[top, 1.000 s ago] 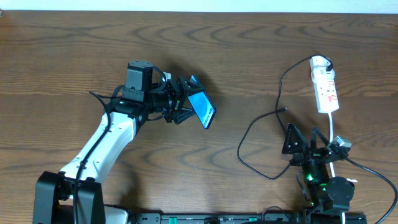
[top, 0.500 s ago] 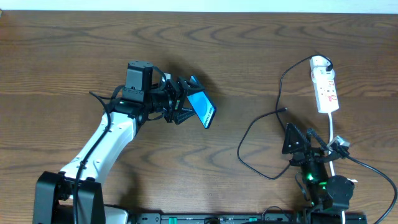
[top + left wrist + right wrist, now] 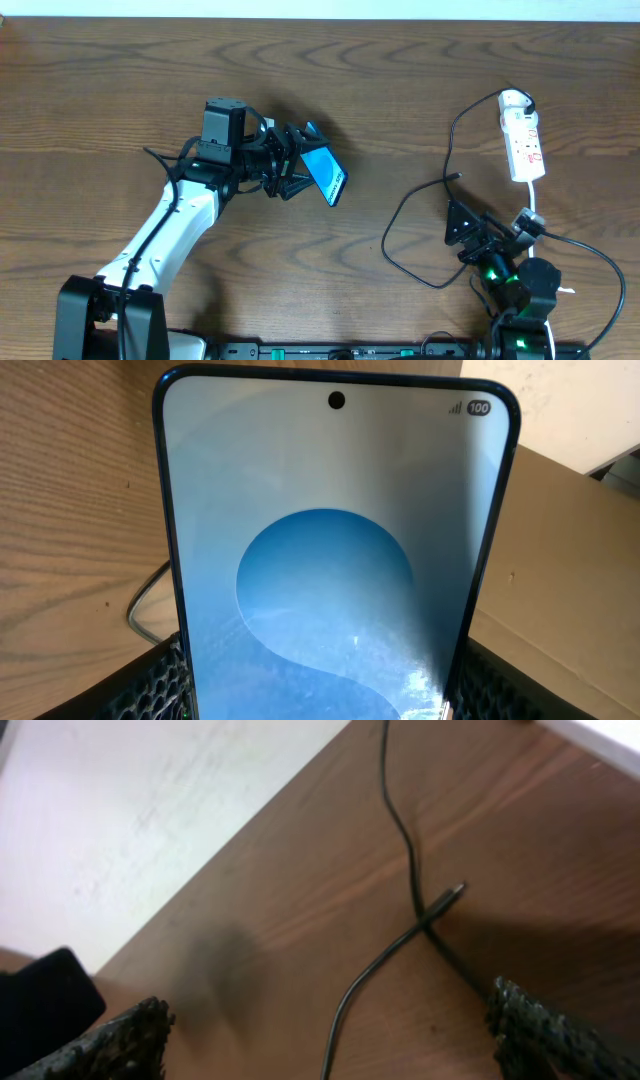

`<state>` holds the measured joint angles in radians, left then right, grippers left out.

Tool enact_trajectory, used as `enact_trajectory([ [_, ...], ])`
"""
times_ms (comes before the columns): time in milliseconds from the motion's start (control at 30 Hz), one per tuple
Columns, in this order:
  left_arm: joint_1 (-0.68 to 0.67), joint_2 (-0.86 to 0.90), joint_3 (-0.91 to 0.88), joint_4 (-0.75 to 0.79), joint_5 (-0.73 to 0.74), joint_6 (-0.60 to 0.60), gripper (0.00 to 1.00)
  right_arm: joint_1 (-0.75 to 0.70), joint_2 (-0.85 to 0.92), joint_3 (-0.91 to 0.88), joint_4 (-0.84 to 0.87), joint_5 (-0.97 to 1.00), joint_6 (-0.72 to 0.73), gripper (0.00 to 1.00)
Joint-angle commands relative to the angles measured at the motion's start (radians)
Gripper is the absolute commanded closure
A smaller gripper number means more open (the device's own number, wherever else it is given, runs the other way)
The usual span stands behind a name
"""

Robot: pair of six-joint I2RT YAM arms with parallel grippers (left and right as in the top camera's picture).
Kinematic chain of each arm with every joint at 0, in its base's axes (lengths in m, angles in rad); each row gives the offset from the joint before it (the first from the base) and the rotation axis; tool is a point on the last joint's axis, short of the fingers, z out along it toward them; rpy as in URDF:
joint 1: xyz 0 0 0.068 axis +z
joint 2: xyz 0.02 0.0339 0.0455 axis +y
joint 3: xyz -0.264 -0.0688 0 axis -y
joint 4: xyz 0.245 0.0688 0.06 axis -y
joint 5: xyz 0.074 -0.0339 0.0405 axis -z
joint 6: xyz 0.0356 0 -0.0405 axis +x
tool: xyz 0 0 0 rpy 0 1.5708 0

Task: Plug charger to phone and switch on socket
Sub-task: 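Move the right gripper from rest toward the held phone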

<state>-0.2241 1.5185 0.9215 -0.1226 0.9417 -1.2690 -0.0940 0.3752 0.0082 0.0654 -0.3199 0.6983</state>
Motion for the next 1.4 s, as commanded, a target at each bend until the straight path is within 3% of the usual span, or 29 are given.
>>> enact_trajectory([
  [0, 0.003, -0.017, -0.001, 0.009, 0.035, -0.009, 0.32, 0.004, 0.061, 0.044, 0.005, -0.053, -0.067, 0.01],
  [333, 0.003, -0.017, -0.001, 0.009, 0.035, -0.02, 0.32, 0.032, 0.311, 0.302, -0.119, -0.086, -0.198, 0.01],
  [767, 0.003, -0.017, -0.001, 0.009, 0.035, -0.02, 0.32, 0.163, 0.62, 0.548, -0.322, -0.076, -0.198, 0.01],
  [1100, 0.003, -0.017, -0.001, 0.009, 0.035, -0.02, 0.32, 0.169, 0.696, 0.552, -0.233, -0.211, -0.19, 0.01],
  [1367, 0.003, -0.017, -0.001, 0.009, 0.037, -0.024, 0.32, 0.175, 0.697, 0.552, -0.116, -0.174, -0.191, 0.01],
])
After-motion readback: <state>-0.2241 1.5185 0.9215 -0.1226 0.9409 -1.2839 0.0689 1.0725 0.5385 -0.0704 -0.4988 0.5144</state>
